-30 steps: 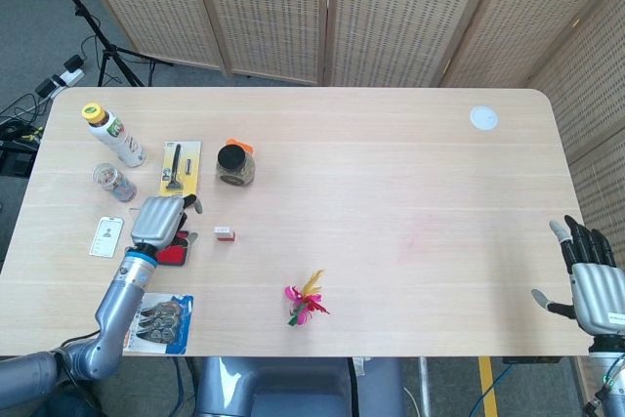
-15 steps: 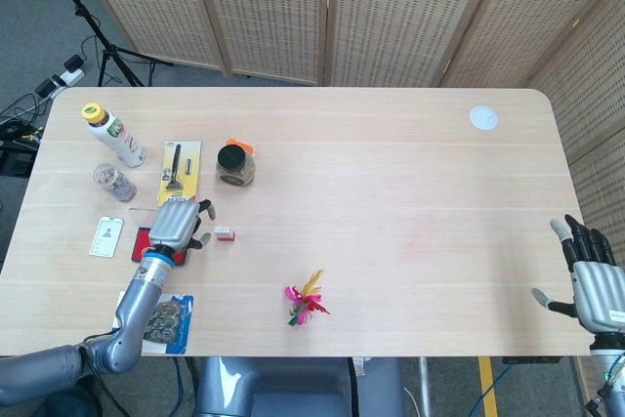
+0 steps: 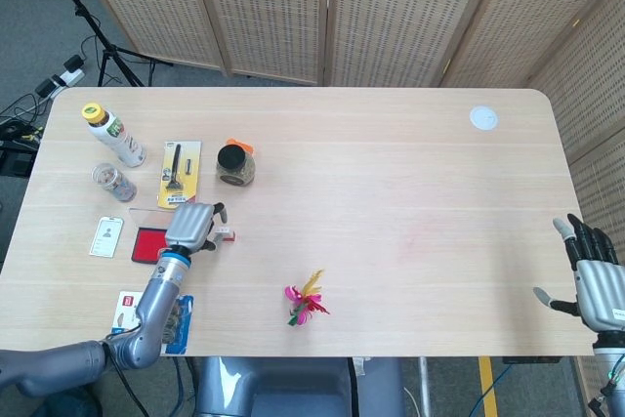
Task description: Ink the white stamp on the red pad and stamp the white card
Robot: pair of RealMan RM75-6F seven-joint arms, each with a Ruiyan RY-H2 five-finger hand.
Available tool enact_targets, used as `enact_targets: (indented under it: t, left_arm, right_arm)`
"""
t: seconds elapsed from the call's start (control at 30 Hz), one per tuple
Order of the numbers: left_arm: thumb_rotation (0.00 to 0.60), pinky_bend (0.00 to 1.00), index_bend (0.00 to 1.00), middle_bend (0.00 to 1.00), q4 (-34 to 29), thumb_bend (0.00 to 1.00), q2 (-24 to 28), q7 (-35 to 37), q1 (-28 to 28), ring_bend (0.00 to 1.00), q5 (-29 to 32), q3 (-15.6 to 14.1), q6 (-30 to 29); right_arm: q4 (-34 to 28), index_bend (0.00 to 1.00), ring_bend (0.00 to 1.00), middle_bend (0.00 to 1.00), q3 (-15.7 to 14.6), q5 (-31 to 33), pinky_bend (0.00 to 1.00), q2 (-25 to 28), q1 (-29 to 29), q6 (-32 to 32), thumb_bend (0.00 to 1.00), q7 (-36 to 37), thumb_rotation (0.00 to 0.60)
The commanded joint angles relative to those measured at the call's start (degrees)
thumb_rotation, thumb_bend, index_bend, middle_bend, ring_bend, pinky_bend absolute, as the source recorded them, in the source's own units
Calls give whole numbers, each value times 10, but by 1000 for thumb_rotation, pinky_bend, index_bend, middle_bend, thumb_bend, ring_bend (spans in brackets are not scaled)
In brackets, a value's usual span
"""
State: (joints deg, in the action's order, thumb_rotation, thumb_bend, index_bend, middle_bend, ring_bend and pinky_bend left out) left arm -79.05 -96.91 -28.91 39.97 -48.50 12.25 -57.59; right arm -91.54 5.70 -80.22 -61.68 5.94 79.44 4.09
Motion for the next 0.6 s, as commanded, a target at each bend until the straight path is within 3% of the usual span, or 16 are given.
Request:
enact_targets:
  t: [0.03, 0.6]
  left_arm:
    - [600, 968, 515, 1000, 5, 319, -4, 0, 2, 1000, 3, 0, 0]
    - [600, 968, 589, 1000, -15, 354, 8, -10, 3, 1000, 10, -5, -6]
  right_arm:
    - [1, 0, 0, 0, 0, 1, 0, 1, 0, -1, 0, 3, 600]
    - [2, 0, 0, 0, -1, -1, 0, 2, 1, -2, 0, 7, 600]
